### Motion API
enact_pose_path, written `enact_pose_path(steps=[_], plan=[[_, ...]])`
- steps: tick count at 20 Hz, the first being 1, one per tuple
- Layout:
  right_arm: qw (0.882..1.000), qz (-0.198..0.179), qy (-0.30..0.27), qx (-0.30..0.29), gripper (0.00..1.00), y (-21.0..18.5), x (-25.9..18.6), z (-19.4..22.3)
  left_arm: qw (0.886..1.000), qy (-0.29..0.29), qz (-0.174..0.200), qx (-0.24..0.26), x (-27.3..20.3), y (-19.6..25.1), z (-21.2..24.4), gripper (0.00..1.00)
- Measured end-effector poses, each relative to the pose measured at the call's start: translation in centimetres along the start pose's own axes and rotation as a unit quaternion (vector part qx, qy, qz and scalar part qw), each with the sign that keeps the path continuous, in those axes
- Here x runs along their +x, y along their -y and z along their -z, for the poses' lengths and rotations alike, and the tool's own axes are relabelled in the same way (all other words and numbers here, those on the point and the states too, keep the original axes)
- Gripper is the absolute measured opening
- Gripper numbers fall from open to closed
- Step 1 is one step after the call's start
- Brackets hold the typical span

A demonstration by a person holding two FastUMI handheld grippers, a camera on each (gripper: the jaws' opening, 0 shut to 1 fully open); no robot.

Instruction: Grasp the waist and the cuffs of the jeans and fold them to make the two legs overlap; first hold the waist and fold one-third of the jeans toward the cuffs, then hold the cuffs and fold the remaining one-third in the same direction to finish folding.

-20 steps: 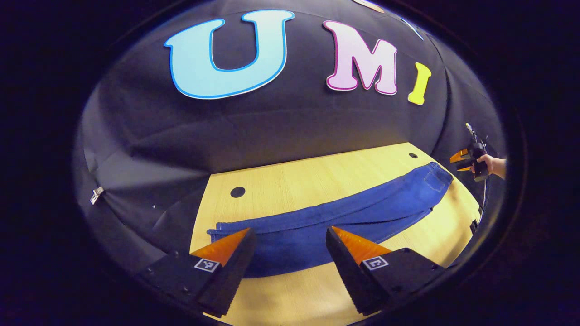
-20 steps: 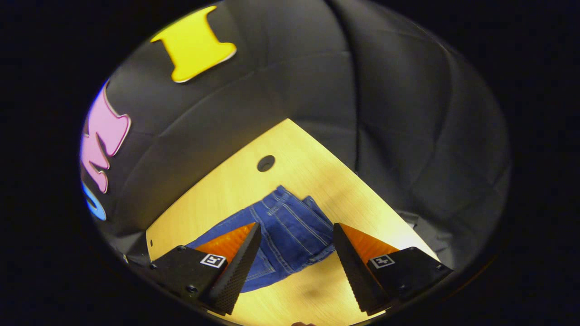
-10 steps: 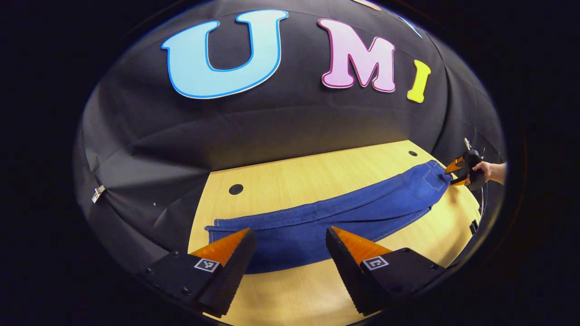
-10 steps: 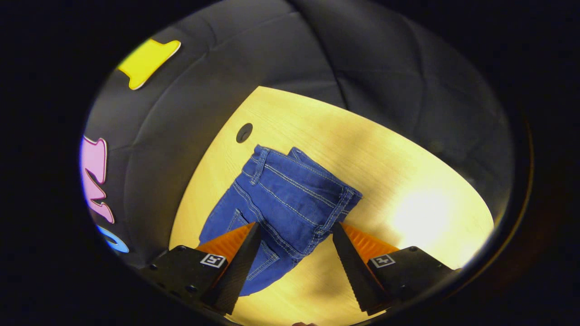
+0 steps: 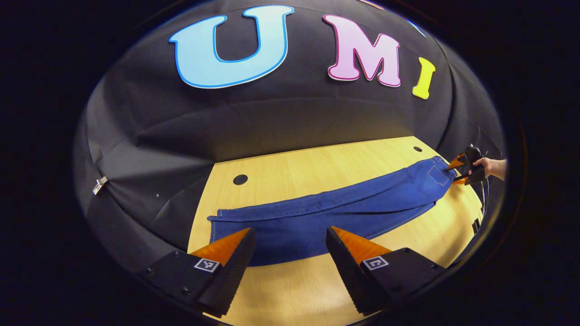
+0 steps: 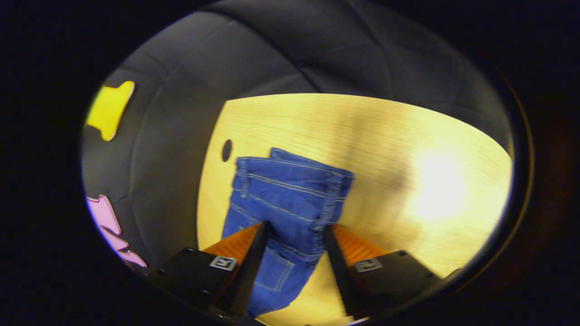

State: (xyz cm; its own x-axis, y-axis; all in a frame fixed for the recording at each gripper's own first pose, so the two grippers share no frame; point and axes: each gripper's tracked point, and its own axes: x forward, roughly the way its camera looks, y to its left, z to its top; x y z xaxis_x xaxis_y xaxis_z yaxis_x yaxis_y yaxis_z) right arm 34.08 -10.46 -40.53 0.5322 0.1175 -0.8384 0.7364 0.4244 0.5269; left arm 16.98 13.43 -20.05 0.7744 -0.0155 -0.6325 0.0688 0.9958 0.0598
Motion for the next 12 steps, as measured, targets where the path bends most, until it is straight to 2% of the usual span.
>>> enact_pose_path(steps=[1,2,4,6,9,12], plan=[[1.000,-0.006,0.007,0.008,0.31,-0.1,0.2,0.1,1.000,-0.002,0.001,-0.002,0.0,0.1,0.1,0.99],[1.000,-0.003,0.012,0.007,0.42,0.2,0.3,0.5,1.000,-0.002,0.003,-0.001,0.0,0.3,0.3,0.99],[1.000,-0.002,0.020,-0.003,0.08,0.1,0.4,0.3,1.000,-0.002,0.003,0.006,-0.2,0.5,0.4,0.99],[0.999,-0.002,0.030,-0.038,0.08,-0.2,-0.2,0.0,1.000,-0.004,0.002,0.007,-0.5,0.5,0.7,0.98],[0.990,-0.036,0.061,-0.121,0.08,-2.2,-2.4,-0.3,1.000,-0.010,-0.007,-0.004,-1.2,-0.2,1.6,0.99],[0.967,-0.078,0.101,-0.223,0.08,-6.3,-5.3,0.6,0.999,-0.012,-0.022,-0.021,-1.6,-1.6,2.4,0.98]])
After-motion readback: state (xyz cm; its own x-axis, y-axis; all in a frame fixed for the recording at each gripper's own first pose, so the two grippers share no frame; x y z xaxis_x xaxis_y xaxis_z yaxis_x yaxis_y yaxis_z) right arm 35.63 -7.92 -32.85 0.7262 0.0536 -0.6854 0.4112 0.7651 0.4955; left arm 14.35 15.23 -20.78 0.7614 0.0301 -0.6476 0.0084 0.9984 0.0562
